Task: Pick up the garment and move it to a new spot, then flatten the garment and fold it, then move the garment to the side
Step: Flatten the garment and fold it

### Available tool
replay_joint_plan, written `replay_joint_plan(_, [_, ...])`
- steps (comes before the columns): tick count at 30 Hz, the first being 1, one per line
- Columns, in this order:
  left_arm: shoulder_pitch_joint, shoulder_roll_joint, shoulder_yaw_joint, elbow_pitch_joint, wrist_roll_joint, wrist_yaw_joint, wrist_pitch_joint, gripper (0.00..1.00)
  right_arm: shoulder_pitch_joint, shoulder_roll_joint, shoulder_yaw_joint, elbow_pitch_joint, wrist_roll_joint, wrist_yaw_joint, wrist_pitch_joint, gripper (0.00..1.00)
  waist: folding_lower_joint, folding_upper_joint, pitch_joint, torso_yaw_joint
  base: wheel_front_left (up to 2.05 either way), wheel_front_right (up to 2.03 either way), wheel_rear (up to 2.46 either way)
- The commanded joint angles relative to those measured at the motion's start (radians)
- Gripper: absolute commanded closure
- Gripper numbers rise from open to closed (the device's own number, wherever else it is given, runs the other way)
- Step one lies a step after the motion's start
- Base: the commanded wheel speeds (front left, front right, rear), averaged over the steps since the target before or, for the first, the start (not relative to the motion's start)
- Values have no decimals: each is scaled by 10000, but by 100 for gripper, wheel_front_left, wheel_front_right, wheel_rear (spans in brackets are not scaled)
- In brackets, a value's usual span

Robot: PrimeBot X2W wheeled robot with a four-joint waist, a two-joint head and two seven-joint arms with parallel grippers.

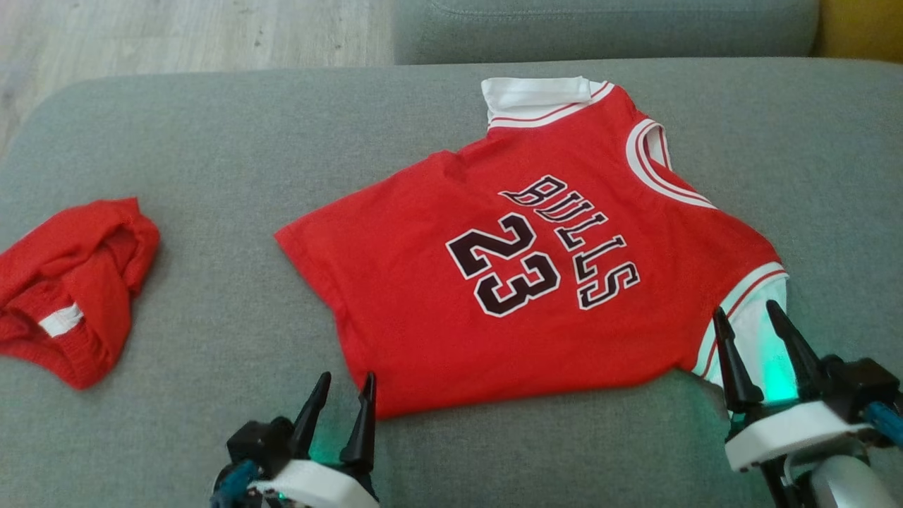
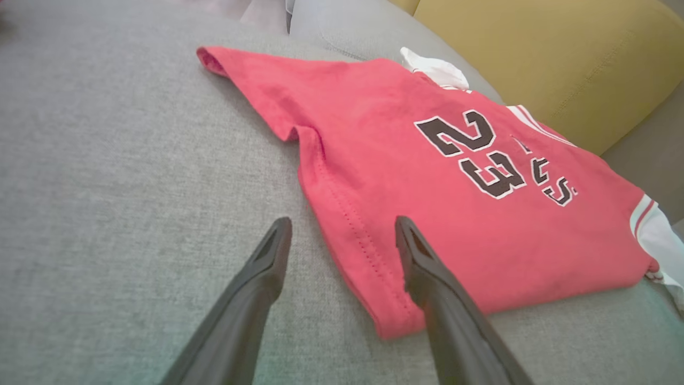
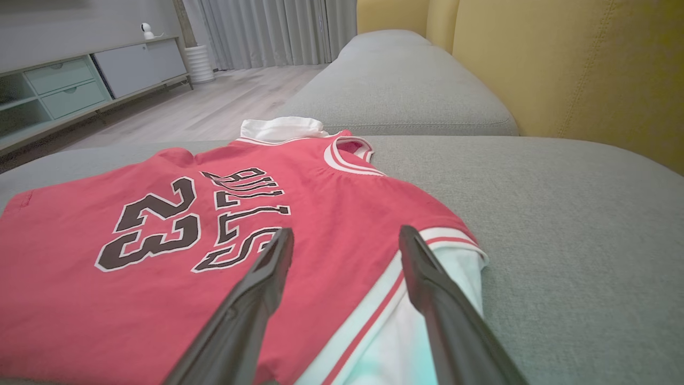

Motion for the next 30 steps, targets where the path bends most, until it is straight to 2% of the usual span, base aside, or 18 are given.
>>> replay_joint_plan(1, [-504,-9,81,134,-331,-88,-95,0,-464,-153,243,-316,-57,2,-134,0,-1,0,96,-57,0,0,0])
replay_joint_plan(10, [-1565,-9,-1438,1340,-1670,-166,-95,0,-738,-234,483,-303,-24,2,-134,0,-1,0,347,-241,0,0,0])
replay_joint_plan(11, [-1816,21,-1662,1366,-1868,-167,-95,8,-783,-242,549,-273,-12,2,-135,0,-1,0,358,-268,0,0,0])
replay_joint_plan(12, [-1898,55,-1710,1342,-1907,-167,-95,56,-796,-237,574,-253,-6,2,-135,0,-1,0,351,-275,0,0,0])
replay_joint_plan(13, [-1949,80,-1758,1303,-1935,-168,-95,100,-803,-233,593,-234,-4,2,-135,0,-1,0,341,-275,0,0,0])
replay_joint_plan(19, [-1965,251,-1551,592,-1469,-169,-95,100,-729,-140,554,-95,54,2,-135,0,-1,0,156,-136,0,0,0])
replay_joint_plan(20, [-1868,279,-1270,36,-987,-169,-95,100,-684,-70,513,-50,74,2,-135,0,-1,0,47,-26,0,0,0])
replay_joint_plan(24, [-1592,248,-1017,-1068,-152,-169,-95,100,-587,40,460,25,104,2,-135,0,-1,0,-159,176,0,0,0])
replay_joint_plan(30, [-1037,170,-1252,-2809,848,-170,-95,100,-327,277,355,191,107,2,-135,0,-1,0,-564,616,0,0,0])
